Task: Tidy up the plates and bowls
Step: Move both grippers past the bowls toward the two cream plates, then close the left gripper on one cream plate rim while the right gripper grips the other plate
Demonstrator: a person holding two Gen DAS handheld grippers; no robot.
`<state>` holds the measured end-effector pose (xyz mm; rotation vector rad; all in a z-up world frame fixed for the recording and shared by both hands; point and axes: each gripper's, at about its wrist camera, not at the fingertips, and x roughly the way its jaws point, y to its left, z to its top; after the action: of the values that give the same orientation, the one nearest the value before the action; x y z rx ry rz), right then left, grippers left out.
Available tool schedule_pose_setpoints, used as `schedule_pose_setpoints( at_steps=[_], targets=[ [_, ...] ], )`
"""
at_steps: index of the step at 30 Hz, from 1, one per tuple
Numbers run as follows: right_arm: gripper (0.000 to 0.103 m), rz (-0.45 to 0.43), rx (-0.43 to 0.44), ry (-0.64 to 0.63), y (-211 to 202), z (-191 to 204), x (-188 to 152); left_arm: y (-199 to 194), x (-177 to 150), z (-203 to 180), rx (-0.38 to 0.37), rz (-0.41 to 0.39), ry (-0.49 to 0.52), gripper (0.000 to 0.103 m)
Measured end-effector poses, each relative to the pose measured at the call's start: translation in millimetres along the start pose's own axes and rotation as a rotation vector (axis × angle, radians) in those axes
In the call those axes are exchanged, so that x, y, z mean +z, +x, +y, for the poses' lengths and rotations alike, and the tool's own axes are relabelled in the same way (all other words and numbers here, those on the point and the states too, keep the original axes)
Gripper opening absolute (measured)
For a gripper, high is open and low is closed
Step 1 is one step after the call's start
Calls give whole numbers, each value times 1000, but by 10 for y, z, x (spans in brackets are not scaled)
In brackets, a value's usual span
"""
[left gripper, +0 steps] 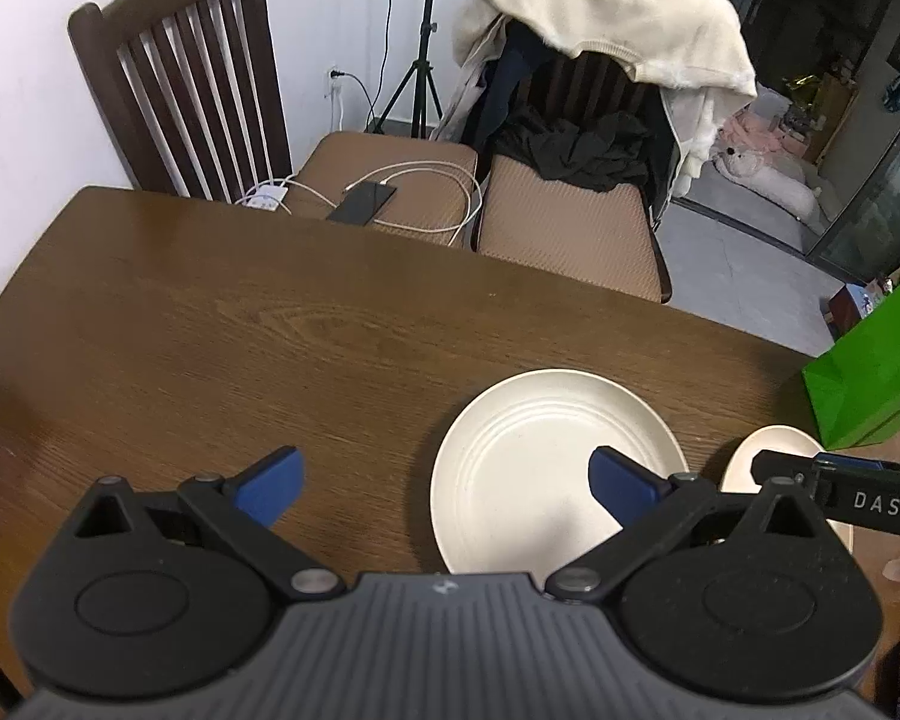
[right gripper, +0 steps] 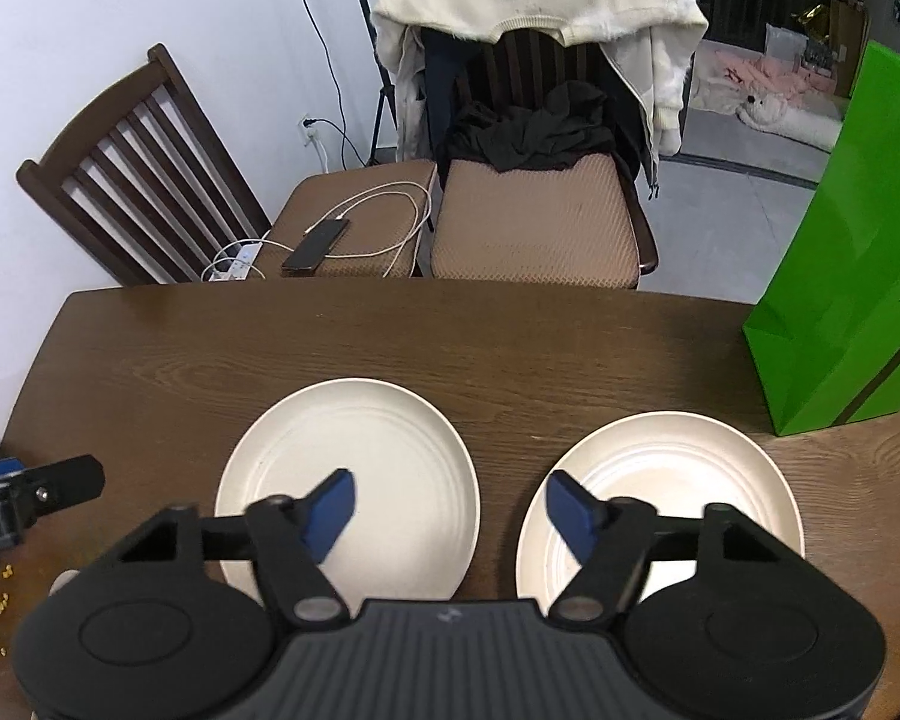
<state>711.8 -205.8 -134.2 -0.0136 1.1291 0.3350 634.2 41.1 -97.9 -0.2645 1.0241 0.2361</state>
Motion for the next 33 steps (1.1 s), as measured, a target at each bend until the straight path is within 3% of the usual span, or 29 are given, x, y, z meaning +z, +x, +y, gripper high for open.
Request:
schedule_pose_setpoints(
  at_steps=[14,25,33],
  targets=[
    [41,32,22,7,489,-145,-52,465,-78,93,7,24,-43,100],
    [25,54,26,-6,757,-156,-104,817,-108,117,-3,71,-47,77],
    [21,69,38,-13,908,-132,-154,1021,-152,149,-21,113,-49,66]
  ],
)
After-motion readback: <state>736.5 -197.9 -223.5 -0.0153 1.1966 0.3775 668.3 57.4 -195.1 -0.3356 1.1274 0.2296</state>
